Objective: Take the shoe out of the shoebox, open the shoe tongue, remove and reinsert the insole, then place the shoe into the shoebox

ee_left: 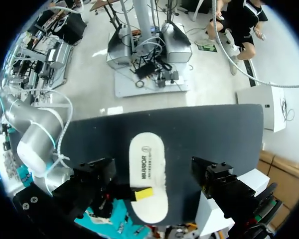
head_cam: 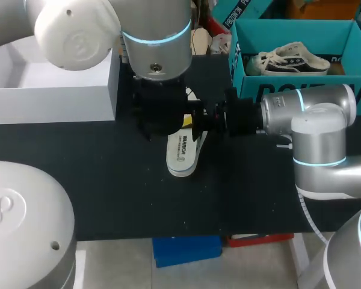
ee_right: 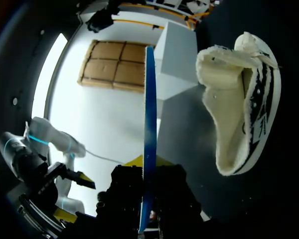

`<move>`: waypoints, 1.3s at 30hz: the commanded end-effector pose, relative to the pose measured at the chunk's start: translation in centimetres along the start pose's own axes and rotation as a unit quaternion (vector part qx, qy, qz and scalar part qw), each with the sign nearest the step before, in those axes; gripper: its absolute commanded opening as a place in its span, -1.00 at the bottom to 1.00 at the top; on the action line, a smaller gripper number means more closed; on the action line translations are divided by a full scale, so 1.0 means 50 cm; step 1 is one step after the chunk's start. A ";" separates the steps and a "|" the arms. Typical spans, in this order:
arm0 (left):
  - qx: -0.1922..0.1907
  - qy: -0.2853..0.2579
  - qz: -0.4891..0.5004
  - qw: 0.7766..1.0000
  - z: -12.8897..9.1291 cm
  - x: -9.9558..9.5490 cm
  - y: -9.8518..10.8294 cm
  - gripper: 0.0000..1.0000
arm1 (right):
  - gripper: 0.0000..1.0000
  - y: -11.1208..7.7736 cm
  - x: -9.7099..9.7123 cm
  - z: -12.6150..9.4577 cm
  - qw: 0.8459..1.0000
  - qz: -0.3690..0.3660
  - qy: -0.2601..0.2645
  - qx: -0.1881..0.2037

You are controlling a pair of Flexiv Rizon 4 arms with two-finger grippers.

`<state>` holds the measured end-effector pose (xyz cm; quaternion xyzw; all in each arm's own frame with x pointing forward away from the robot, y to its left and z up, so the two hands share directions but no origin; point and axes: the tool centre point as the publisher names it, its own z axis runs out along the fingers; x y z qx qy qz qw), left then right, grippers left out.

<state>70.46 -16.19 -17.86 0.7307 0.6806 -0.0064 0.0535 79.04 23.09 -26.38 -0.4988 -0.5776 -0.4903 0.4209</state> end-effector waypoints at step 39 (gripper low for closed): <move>0.005 -0.033 -0.009 0.999 0.024 0.028 0.320 1.00 | -1.00 -0.002 0.000 0.003 1.000 0.000 0.000 -0.002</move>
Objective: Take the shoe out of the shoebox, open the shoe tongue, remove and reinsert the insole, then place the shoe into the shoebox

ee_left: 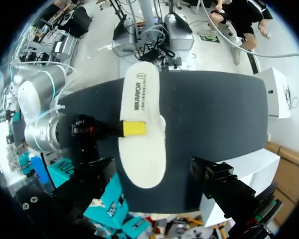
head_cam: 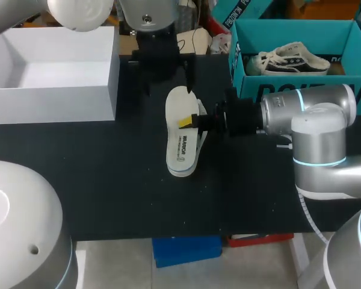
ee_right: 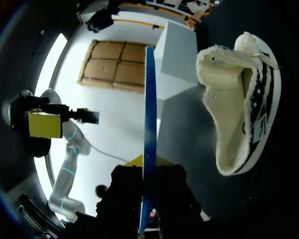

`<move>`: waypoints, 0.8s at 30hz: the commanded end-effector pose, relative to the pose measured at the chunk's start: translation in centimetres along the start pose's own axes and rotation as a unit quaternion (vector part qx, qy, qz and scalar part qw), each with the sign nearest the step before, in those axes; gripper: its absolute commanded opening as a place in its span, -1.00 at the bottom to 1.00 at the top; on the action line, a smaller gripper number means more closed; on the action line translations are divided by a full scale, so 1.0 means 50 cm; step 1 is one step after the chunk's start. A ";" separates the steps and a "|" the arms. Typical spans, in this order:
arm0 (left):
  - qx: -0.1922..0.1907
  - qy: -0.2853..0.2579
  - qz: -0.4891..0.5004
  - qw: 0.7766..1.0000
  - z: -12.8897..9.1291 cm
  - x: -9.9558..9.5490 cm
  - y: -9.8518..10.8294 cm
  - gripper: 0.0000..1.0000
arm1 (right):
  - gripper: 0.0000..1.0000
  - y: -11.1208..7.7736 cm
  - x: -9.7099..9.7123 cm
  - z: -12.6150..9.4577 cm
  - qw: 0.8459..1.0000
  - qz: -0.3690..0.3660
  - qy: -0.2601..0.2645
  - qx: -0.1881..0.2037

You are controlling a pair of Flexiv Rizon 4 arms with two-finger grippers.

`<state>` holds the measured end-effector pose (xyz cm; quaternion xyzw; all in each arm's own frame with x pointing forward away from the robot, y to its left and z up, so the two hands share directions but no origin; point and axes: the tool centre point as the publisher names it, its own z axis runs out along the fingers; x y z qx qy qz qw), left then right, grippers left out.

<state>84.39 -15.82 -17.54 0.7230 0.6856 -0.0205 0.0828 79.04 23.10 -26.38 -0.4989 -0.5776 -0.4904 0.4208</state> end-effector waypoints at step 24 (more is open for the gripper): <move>0.012 -0.001 -0.008 1.000 -0.008 -0.027 0.031 1.00 | -1.00 -0.002 0.000 0.002 1.000 0.000 0.000 -0.002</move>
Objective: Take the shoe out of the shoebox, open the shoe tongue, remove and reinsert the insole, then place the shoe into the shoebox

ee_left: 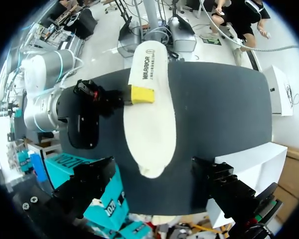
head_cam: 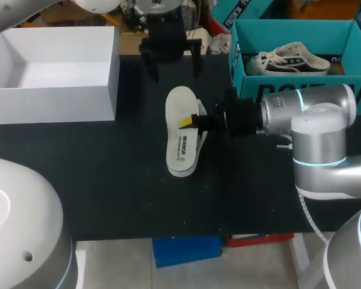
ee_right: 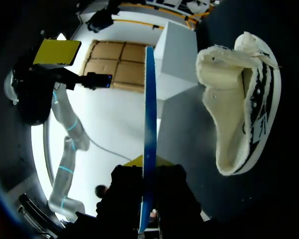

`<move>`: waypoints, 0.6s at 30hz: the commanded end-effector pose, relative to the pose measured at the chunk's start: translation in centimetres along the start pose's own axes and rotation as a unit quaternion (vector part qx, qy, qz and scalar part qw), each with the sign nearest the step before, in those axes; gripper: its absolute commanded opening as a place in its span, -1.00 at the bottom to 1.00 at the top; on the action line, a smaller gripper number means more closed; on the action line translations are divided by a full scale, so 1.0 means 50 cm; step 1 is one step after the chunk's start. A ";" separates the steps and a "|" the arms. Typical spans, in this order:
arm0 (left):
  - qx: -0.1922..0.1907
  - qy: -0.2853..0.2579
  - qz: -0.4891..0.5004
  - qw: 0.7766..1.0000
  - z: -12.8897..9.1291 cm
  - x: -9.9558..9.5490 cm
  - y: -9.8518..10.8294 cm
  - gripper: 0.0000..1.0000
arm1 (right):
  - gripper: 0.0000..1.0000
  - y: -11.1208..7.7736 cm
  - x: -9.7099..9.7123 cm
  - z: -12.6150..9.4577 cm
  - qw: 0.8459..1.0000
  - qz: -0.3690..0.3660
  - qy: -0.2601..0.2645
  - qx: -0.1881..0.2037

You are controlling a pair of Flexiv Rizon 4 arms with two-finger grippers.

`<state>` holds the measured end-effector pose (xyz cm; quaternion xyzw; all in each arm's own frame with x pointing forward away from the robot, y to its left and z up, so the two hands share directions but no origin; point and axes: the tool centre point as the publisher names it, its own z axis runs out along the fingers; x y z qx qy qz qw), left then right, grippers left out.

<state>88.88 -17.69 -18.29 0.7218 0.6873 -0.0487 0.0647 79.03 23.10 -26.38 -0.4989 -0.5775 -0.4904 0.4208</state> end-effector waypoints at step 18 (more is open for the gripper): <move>-0.028 0.027 0.004 0.999 -0.027 0.011 -0.334 1.00 | -1.00 -0.002 0.000 0.002 1.000 0.000 0.000 -0.002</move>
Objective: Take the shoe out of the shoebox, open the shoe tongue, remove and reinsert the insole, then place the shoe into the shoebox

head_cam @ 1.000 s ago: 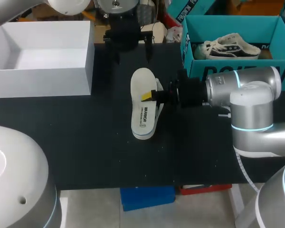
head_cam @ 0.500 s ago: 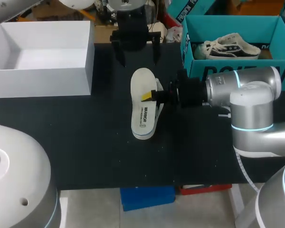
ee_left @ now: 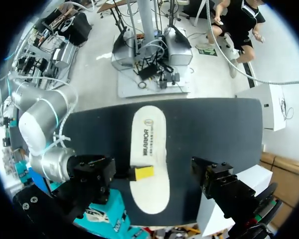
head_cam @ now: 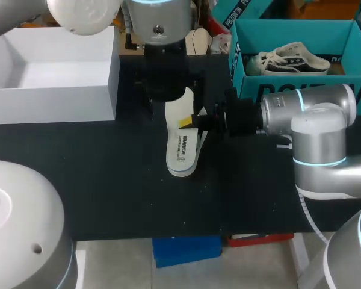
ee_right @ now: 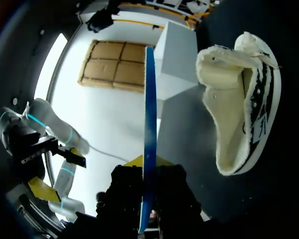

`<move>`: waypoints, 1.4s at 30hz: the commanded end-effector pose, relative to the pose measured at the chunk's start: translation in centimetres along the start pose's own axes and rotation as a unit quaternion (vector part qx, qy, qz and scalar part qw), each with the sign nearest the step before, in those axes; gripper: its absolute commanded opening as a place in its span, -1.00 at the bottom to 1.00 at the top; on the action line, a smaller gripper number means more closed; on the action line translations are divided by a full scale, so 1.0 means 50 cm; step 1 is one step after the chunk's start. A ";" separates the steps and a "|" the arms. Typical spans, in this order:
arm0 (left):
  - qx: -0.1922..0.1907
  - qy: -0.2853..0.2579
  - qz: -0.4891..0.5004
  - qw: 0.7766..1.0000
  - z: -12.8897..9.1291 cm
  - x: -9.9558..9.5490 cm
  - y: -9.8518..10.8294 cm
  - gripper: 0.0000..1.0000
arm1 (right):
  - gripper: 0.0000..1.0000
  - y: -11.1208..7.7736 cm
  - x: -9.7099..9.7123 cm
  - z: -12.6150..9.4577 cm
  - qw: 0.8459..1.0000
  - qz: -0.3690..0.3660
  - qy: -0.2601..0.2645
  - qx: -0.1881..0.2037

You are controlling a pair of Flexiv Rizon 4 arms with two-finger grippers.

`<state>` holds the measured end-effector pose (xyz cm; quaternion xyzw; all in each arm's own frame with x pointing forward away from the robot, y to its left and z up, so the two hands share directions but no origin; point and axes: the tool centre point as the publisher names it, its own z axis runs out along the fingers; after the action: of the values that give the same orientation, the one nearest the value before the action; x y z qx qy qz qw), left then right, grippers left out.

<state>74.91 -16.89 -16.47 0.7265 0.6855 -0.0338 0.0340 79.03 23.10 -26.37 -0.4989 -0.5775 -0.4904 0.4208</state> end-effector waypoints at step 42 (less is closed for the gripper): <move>-0.004 -0.396 0.101 0.913 0.078 0.100 -0.123 1.00 | -1.00 -0.001 0.000 0.002 1.000 0.000 0.000 -0.002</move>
<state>69.33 -12.31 -20.29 0.7490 0.5560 -0.2667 0.2423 79.02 23.11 -26.37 -0.4990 -0.5775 -0.4905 0.4207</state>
